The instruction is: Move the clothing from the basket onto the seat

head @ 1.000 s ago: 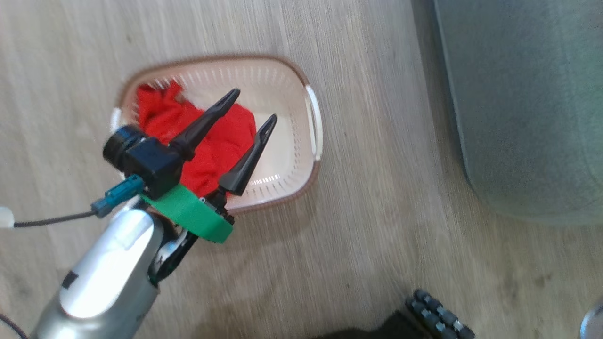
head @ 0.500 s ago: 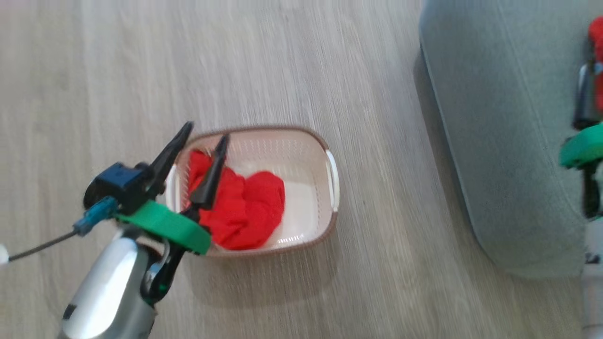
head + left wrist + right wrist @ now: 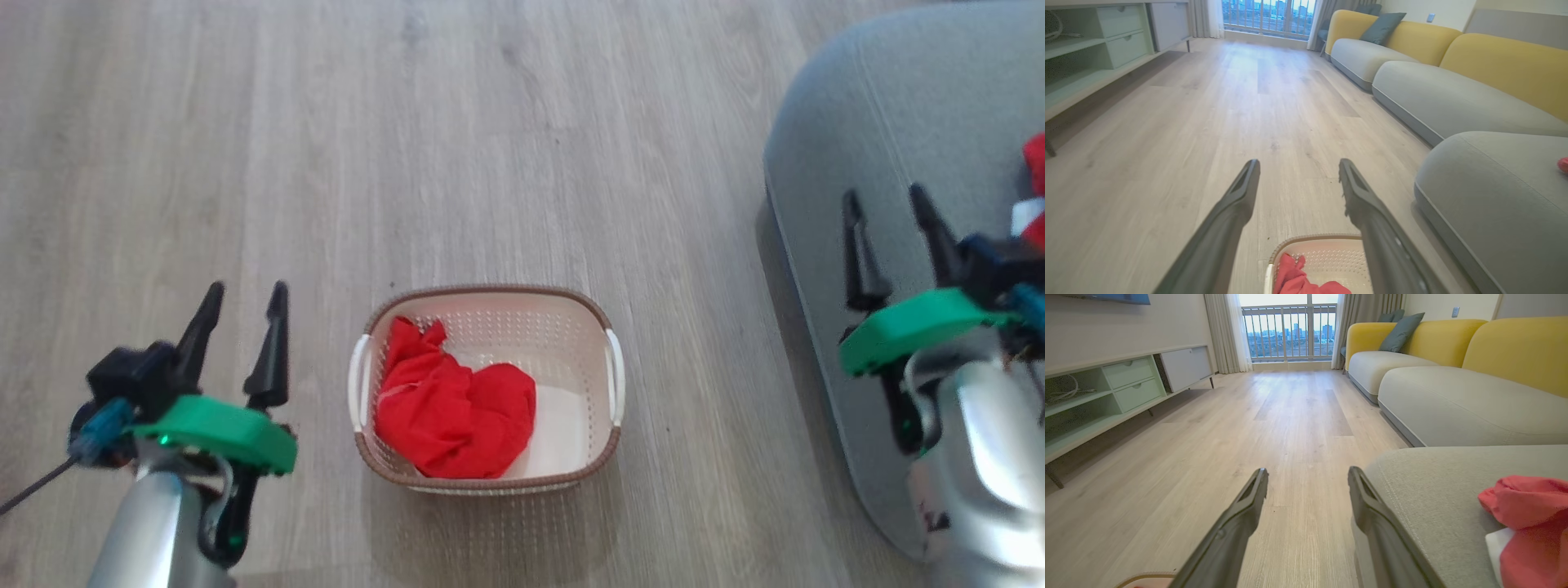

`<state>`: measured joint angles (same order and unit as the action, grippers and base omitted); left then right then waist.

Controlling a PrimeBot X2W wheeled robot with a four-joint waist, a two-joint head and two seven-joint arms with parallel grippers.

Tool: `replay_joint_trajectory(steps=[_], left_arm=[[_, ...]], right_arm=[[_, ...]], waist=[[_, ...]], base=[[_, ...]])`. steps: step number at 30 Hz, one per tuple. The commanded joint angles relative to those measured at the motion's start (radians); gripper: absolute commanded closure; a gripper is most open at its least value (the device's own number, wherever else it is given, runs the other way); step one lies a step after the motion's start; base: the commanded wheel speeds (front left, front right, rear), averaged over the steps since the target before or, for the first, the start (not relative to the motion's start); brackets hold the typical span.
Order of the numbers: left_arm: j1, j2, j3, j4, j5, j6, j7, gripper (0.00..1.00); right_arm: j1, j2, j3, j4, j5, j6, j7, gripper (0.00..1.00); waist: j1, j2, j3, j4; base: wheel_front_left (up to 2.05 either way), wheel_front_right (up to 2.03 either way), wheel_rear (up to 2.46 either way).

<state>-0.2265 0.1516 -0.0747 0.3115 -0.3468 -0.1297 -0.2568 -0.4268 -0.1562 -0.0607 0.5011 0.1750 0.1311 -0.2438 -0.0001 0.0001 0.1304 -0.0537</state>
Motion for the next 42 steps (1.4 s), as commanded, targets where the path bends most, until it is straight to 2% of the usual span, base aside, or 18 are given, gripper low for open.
replay_joint_trajectory(steps=[1, 5, 17, 28, 42], left_arm=[[-0.01, 0.008, 0.06, -0.024, 0.019, -0.001, -0.005, 0.0], [0.022, -0.015, 0.123, -0.015, 0.064, -0.001, -0.005, 0.0], [0.1, -0.052, 0.181, -0.037, 0.121, -0.001, -0.005, 0.0], [0.146, -0.071, 0.179, -0.062, 0.148, -0.001, -0.005, 0.0], [0.159, -0.074, 0.146, -0.05, 0.147, -0.001, -0.005, 0.0]], right_arm=[[0.0, 0.0, 0.034, -0.025, 0.014, 0.0, -0.014, 0.0], [0.032, 0.015, 0.082, -0.037, 0.049, 0.0, -0.017, 0.0], [0.146, 0.058, 0.099, -0.083, 0.061, 0.0, -0.018, 0.0], [0.215, 0.082, 0.098, -0.08, 0.055, 0.0, -0.018, 0.0], [0.219, 0.09, 0.115, -0.066, 0.059, 0.0, -0.018, 0.0]], waist=[[0.0001, -0.0001, -0.025, 0.021], [0.0001, -0.0001, -0.048, 0.037], [0.0001, -0.0001, -0.102, 0.046], [0.0001, -0.0001, -0.126, 0.06], [0.0001, -0.0001, -0.12, 0.068]], base=[[0.0, 0.0, 0.0], [0.0, 0.0, 0.0], [0.0, 0.0, 0.0], [0.0, 0.0, 0.0], [0.0, 0.0, 0.0]])
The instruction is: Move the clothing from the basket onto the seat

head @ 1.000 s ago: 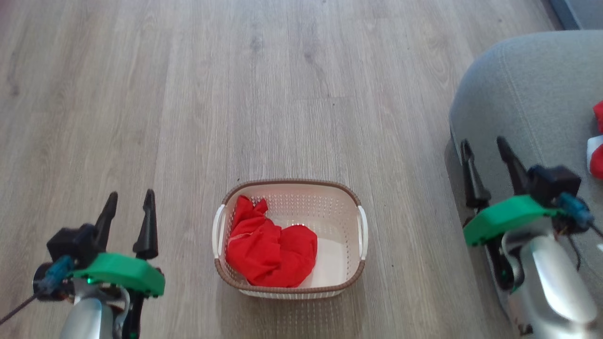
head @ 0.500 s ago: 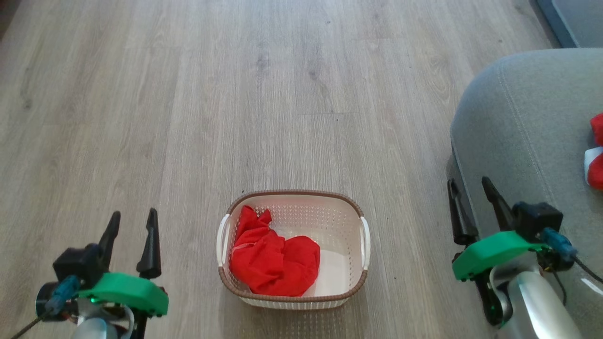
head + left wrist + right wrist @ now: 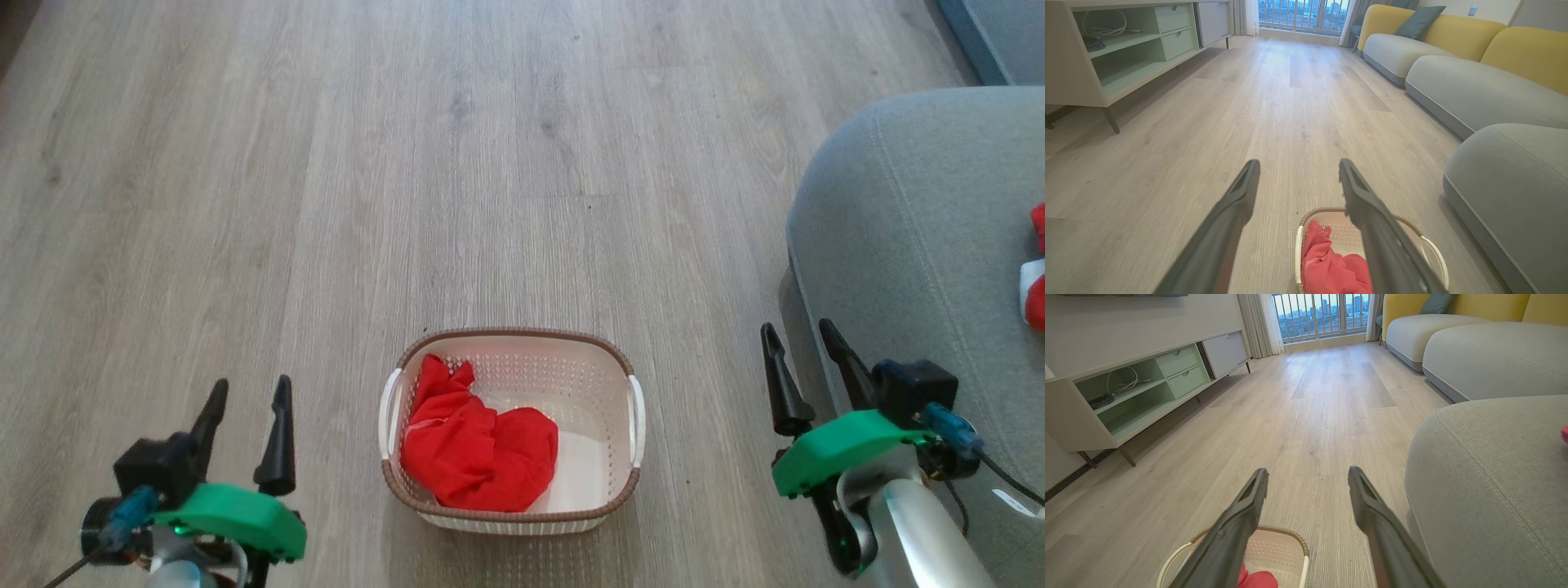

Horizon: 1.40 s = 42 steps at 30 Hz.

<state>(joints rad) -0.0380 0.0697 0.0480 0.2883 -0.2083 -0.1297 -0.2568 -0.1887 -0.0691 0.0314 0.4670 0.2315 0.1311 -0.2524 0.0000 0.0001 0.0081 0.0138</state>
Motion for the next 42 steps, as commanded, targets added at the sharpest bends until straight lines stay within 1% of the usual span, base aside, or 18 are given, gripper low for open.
replay_joint_trajectory(steps=[1, 6, 11, 18, 25, 31, 32, 38, 42], left_arm=[[-0.029, 0.008, 0.019, -0.025, 0.007, -0.001, -0.005, 0.0], [-0.038, 0.013, -0.004, -0.016, -0.003, -0.001, -0.005, 0.0], [-0.068, 0.023, -0.041, -0.005, -0.025, -0.001, -0.005, 0.0], [-0.14, 0.049, -0.127, 0.019, -0.065, -0.001, -0.005, 0.0], [-0.244, 0.085, -0.243, 0.071, -0.106, -0.001, -0.005, 0.0], [-0.368, 0.119, -0.328, 0.181, -0.128, -0.001, -0.005, 0.0], [-0.368, 0.119, -0.328, 0.181, -0.128, -0.001, -0.005, 0.0], [-0.512, 0.158, -0.416, 0.375, -0.107, -0.001, -0.005, 0.0], [-0.611, 0.181, -0.468, 0.501, -0.057, -0.001, -0.005, 0.0]], right_arm=[[-0.02, 0.003, 0.023, -0.034, 0.002, 0.0, -0.009, 0.0], [-0.041, 0.006, 0.024, -0.06, -0.006, 0.0, -0.009, 0.0], [-0.089, 0.012, 0.022, -0.096, -0.024, 0.0, -0.009, 0.0], [-0.178, 0.018, 0.019, -0.151, -0.052, 0.0, -0.009, 0.0], [-0.28, 0.019, 0.053, -0.204, -0.03, 0.0, -0.009, 0.0], [-0.361, 0.019, 0.085, -0.25, -0.024, 0.0, -0.009, 0.0], [-0.361, 0.019, 0.085, -0.25, -0.024, 0.0, -0.009, 0.0], [-0.412, 0.019, 0.118, -0.282, -0.001, 0.0, -0.009, 0.0], [-0.417, 0.019, 0.126, -0.294, 0.023, 0.0, -0.009, 0.0]], waist=[[0.0, -0.0001, 0.005, 0.0], [0.0, -0.0001, 0.049, -0.005], [0.0, -0.0001, 0.134, -0.016], [0.0, -0.0001, 0.296, -0.041], [0.0, -0.0001, 0.472, -0.081], [0.0, -0.0001, 0.62, -0.121], [0.0, -0.0001, 0.62, -0.121], [0.0, -0.0001, 0.724, -0.166], [0.0, -0.0001, 0.773, -0.193]], base=[[0.0, 0.0, 0.0], [0.0, 0.0, 0.0], [0.0, 0.0, 0.0], [0.0, 0.0, 0.0], [0.0, 0.0, 0.0], [0.0, 0.0, 0.0], [0.0, 0.0, 0.0], [0.0, 0.0, 0.0], [0.0, 0.0, 0.0]])
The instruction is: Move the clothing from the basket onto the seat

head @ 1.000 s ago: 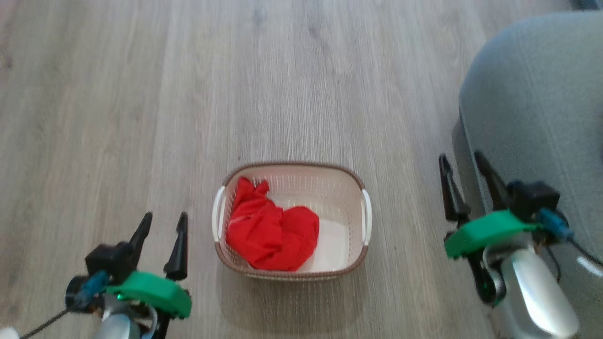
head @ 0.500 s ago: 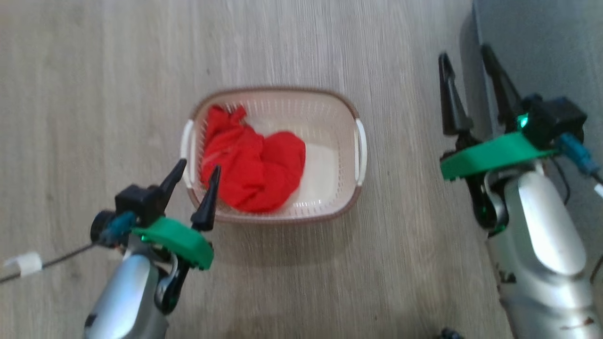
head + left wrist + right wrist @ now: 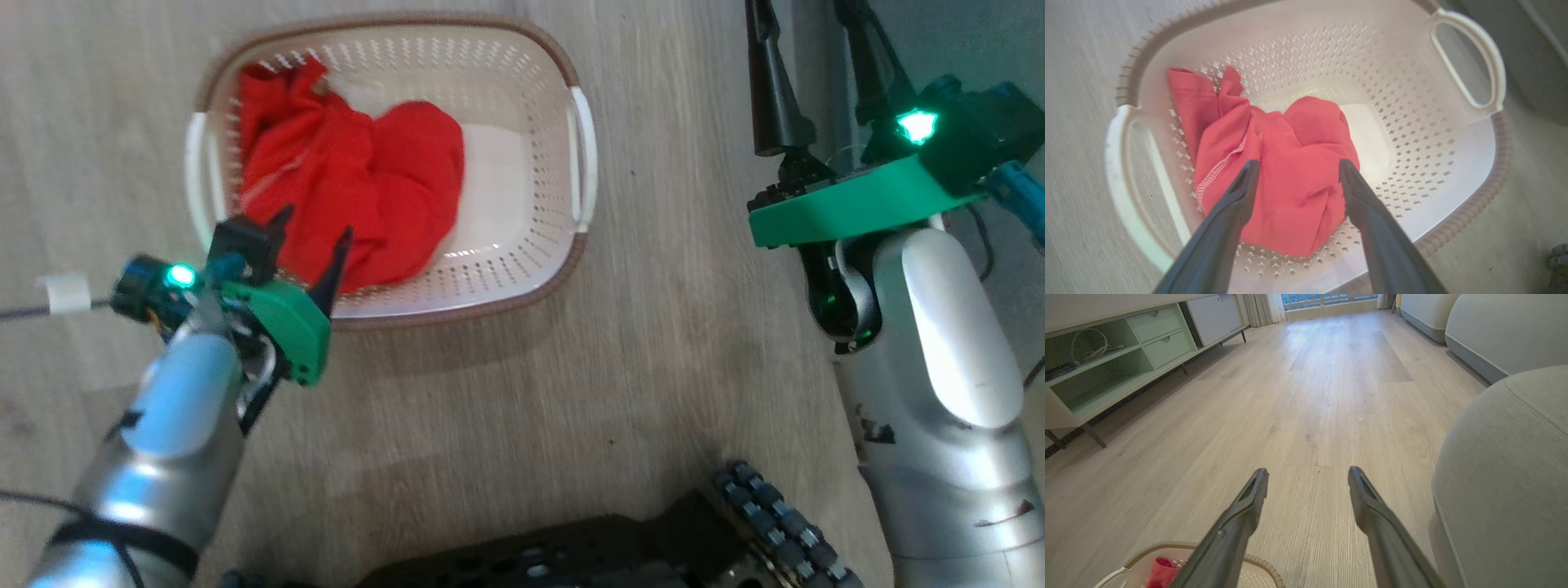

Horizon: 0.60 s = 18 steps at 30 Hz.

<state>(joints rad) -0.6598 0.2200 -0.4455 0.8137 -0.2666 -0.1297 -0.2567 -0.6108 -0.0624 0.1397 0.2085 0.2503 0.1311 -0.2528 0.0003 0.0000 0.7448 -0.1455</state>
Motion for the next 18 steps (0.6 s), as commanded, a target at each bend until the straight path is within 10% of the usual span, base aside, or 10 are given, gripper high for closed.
replay_joint_trajectory(steps=[1, 18], left_arm=[[-0.015, 0.037, 0.015, 0.009, 0.019, 0.0, -0.005, 0.0], [-0.313, 0.086, -0.158, 0.373, 0.232, 0.102, 0.094, 0.0]], right_arm=[[0.005, 0.012, 0.019, -0.038, 0.008, 0.0, -0.009, 0.0], [0.023, 0.012, 0.035, -0.081, 0.105, 0.0, -0.009, 0.0]], waist=[[-0.0003, 0.0, 0.046, -0.04], [-0.0003, 0.0, 0.134, -0.128]], base=[[0.0, 0.0, 0.0], [0.0, 0.0, 0.0]])
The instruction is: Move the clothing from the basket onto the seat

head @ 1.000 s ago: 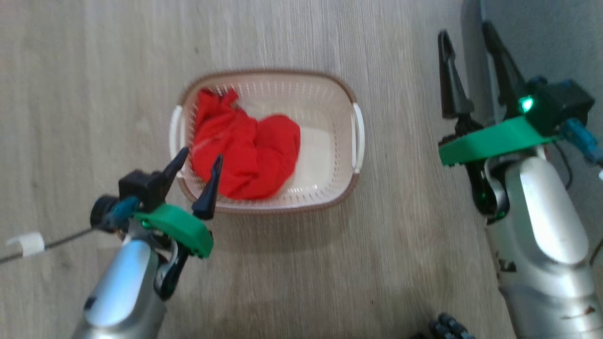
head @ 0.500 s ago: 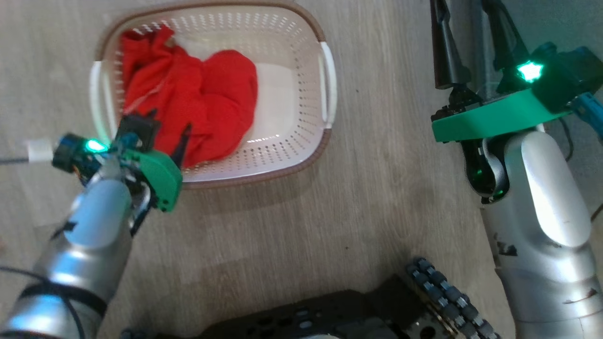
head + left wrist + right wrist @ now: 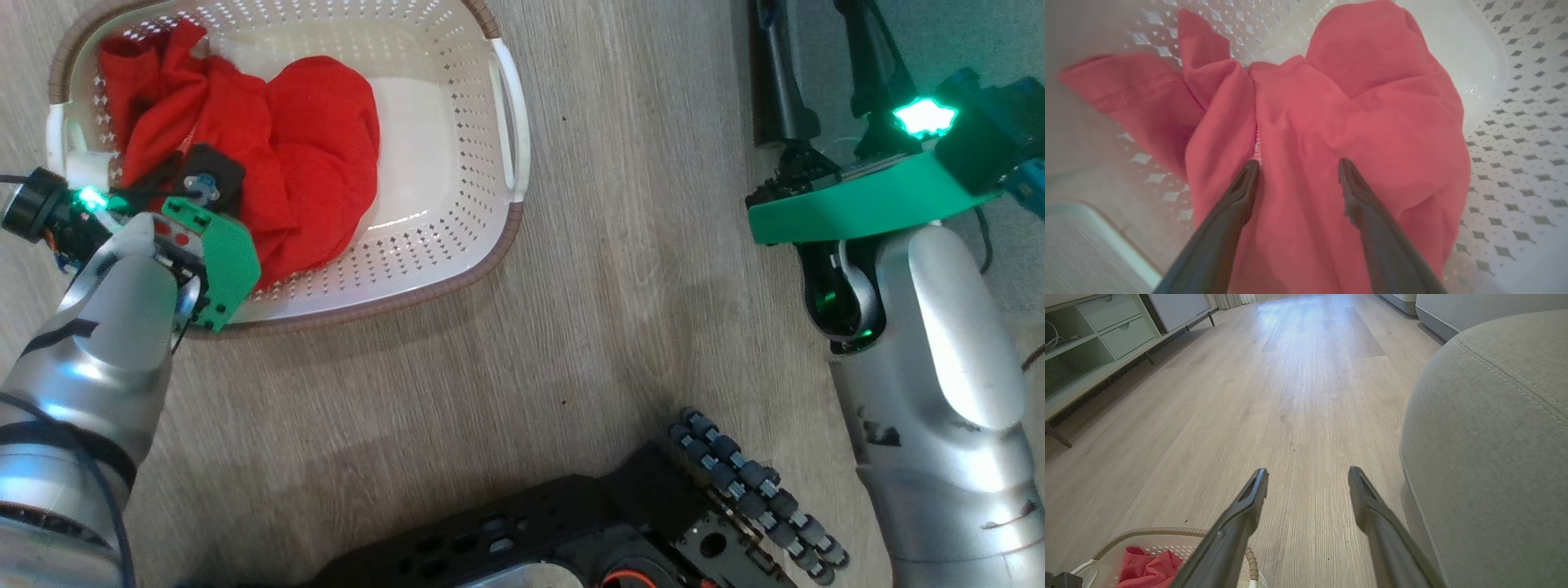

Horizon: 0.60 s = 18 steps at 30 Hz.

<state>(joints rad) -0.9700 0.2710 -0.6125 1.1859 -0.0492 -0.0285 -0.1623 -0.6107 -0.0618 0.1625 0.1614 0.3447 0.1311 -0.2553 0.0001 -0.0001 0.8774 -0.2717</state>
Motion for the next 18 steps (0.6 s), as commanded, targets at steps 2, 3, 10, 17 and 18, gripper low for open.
replay_joint_trajectory(steps=[2, 3, 10, 17, 18], left_arm=[[-0.012, 0.032, -0.006, 0.018, 0.026, 0.002, 0.007, 0.0], [-0.016, 0.03, -0.015, 0.025, 0.032, 0.006, 0.008, 0.0], [-0.01, 0.006, -0.027, 0.059, 0.02, -0.005, 0.002, 1.0], [0.045, -0.035, 0.011, 0.07, -0.048, -0.026, -0.05, 1.0], [0.054, -0.044, 0.02, 0.068, -0.063, -0.032, -0.06, 1.0]], right_arm=[[0.024, 0.012, 0.012, -0.034, 0.014, 0.0, -0.006, 0.0], [0.025, 0.012, 0.012, -0.034, 0.016, 0.0, -0.006, 0.0], [0.029, 0.012, 0.006, -0.027, 0.016, 0.0, -0.006, 0.0], [0.048, 0.012, -0.003, -0.007, -0.007, 0.0, -0.006, 0.0], [0.051, 0.012, -0.006, -0.002, -0.013, 0.0, -0.006, 0.0]], waist=[[-0.0001, 0.0001, 0.001, -0.003], [-0.0001, 0.0001, 0.001, -0.004], [-0.0001, 0.0001, -0.036, -0.002], [-0.0001, 0.0001, -0.131, 0.022], [-0.0001, 0.0001, -0.147, 0.028]], base=[[0.0, 0.0, 0.0], [0.0, 0.0, 0.0], [0.0, 0.0, 0.0], [0.0, 0.0, 0.0], [0.0, 0.0, 0.0]])
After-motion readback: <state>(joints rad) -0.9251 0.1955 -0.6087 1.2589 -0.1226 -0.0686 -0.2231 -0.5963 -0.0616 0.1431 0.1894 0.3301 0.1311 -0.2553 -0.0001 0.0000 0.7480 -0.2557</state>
